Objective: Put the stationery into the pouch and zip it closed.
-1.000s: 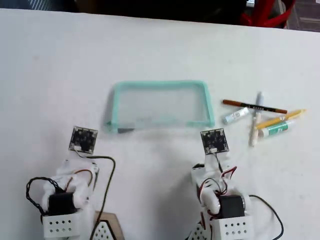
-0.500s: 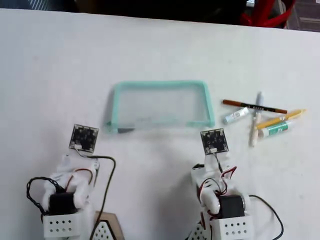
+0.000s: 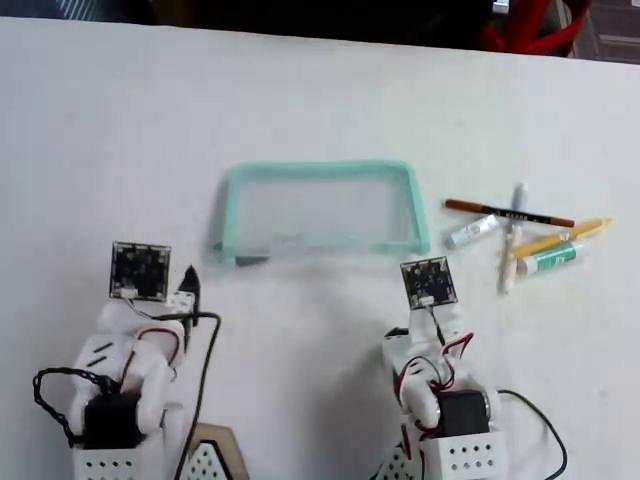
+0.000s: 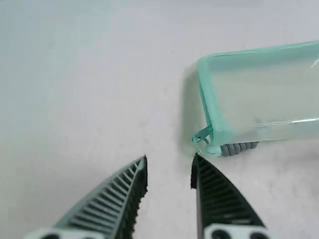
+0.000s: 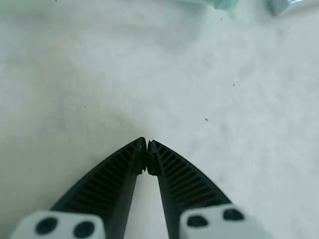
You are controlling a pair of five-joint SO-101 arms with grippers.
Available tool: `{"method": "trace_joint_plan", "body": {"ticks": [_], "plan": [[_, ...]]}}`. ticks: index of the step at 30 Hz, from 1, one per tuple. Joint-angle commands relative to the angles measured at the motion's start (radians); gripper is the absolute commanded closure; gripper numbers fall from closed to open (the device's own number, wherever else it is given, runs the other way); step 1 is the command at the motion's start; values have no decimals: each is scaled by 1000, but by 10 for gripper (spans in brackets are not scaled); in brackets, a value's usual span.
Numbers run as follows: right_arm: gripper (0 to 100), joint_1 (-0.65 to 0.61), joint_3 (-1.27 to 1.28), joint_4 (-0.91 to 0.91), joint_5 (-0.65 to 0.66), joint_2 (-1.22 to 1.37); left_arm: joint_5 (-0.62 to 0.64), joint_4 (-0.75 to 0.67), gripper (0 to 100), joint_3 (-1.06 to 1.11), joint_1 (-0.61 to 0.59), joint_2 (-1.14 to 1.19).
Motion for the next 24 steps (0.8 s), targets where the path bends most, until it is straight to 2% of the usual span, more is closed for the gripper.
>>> {"method": "trace_joint_plan", "body": {"ticks": [1, 6, 17, 24], "plan": [[981, 2, 8, 10, -2, -4, 28, -15, 839, -17, 13, 1], [981, 2, 8, 10, -2, -4, -8, -49, 839, 60, 13, 1], [981, 2, 8, 10, -2, -4, 0, -41, 839, 46, 15, 1], [981, 2, 8, 10, -2, -4, 98, -40, 821, 31, 13, 1]]}}
